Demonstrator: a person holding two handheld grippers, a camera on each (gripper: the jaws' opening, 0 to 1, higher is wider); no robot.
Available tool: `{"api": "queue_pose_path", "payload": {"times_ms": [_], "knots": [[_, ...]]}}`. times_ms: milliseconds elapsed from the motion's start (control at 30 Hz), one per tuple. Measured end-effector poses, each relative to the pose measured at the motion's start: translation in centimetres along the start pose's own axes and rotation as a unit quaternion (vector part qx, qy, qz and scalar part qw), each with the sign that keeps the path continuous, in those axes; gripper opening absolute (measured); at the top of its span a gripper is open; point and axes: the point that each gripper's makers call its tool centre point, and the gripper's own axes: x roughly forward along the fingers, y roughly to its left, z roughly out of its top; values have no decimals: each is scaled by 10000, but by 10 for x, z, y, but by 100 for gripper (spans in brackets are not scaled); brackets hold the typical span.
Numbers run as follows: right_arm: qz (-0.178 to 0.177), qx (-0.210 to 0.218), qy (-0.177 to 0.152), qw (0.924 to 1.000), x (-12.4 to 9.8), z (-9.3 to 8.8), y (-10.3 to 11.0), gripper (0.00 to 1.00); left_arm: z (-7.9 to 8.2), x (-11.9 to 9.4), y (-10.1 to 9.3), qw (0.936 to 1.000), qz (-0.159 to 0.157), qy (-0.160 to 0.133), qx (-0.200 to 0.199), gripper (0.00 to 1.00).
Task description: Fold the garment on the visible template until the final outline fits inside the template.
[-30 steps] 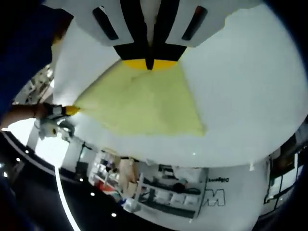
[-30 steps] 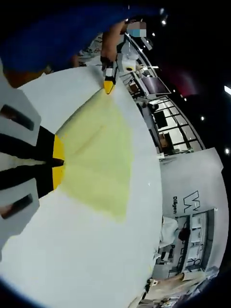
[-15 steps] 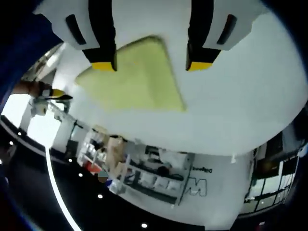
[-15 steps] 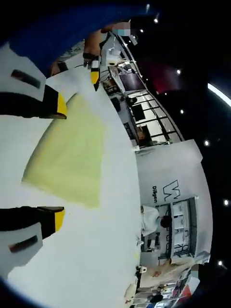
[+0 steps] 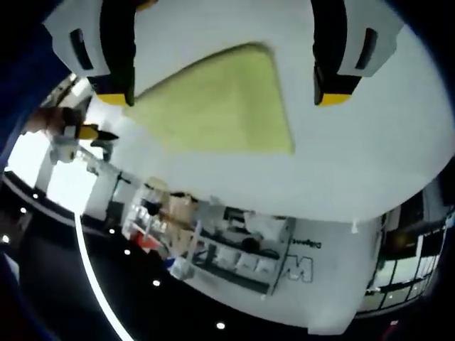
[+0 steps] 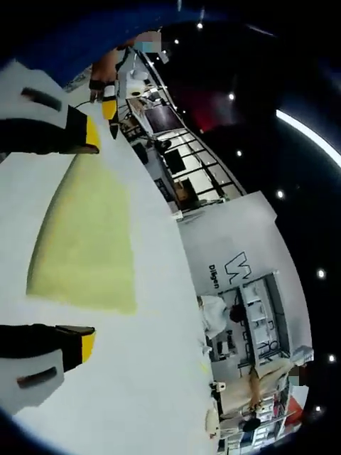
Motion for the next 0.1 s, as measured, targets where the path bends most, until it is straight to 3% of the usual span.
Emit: {"api": "queue_pose_path", "payload": {"times_ms": [100], "knots": [[-48, -20, -180, 9998, 2, 7, 0, 100, 5, 2, -2, 10000, -26, -83, 5, 99]]}}
